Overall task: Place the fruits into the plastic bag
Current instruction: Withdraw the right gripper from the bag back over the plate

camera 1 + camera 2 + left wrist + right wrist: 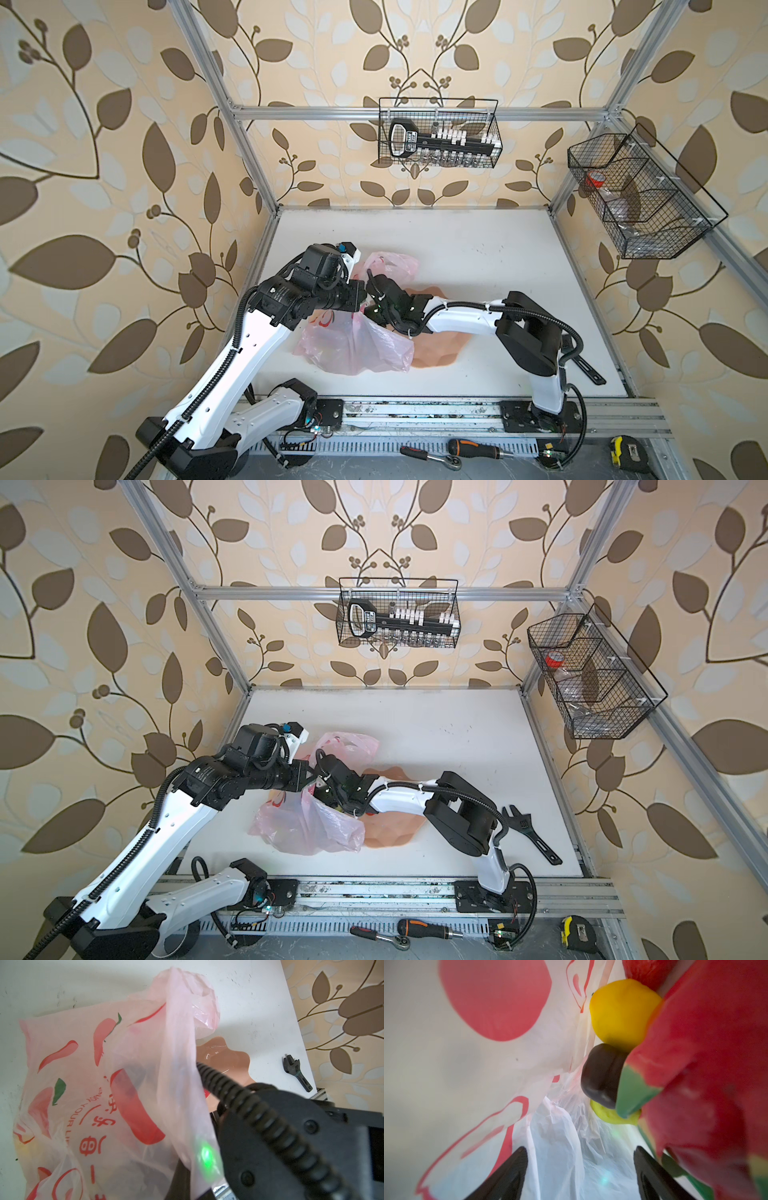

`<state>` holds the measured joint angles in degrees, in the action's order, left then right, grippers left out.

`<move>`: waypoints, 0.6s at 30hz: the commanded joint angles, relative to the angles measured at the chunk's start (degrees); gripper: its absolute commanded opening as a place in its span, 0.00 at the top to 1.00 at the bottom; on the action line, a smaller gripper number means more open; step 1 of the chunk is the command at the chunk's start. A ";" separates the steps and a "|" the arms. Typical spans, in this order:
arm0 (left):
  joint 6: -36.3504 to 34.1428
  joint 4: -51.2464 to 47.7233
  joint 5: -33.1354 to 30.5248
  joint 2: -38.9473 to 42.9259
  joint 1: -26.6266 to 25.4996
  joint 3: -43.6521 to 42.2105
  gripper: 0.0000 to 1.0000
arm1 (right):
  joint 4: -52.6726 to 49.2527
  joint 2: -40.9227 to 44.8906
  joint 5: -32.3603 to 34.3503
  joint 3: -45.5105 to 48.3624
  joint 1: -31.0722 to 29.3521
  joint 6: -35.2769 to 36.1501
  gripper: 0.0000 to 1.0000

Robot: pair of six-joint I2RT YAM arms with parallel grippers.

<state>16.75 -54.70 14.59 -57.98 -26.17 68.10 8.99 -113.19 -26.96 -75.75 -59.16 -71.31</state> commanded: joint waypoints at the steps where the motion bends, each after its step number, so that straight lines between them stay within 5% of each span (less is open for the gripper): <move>1: -0.41 0.23 -0.20 0.41 0.25 0.95 1.00 | -1.87 4.42 1.98 2.25 0.75 0.74 0.19; 18: -0.63 0.38 0.08 0.41 0.25 0.47 1.00 | -7.97 17.46 4.41 12.35 4.21 4.24 0.20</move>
<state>16.73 -53.89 14.72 -57.93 -26.17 68.12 2.94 -98.45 -23.64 -64.86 -55.09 -68.12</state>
